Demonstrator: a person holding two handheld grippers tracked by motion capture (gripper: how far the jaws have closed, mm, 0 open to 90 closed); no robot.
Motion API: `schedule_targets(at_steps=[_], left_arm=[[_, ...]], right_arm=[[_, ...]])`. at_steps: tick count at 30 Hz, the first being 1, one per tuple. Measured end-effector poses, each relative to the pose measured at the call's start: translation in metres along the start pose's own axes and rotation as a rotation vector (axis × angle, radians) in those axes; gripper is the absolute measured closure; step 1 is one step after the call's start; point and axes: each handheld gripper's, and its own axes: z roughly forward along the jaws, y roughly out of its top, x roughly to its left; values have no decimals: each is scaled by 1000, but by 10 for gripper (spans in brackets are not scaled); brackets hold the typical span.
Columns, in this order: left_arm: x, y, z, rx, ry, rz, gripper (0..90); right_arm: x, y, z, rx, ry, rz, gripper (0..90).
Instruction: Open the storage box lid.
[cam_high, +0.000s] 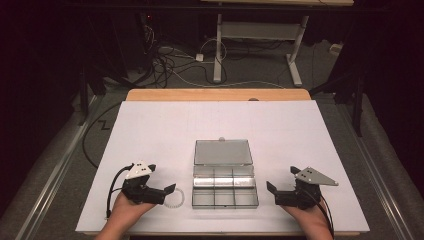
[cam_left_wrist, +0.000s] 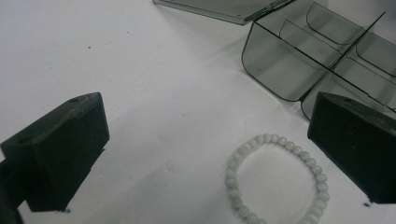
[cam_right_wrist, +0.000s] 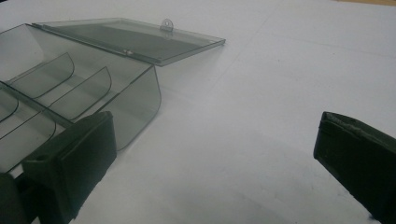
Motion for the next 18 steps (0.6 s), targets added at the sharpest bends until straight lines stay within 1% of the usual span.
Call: schedule_targets(at_steps=[5,9,15,18], left_arm=[[3,-1,-1,6,7,-9,0],[2,-1,0,16,10,-6,0],[1,-2,3,44,12,4,0],[1,-2,5,50,11,1,0]], right_arm=[[-1,-2,0,6,-2,-3,9],[-2,-2,-1,6,-1,-1,9],[-3,-3,-2,10,0,-2,9],[-5,-4,-2,11,-1,-1,9]])
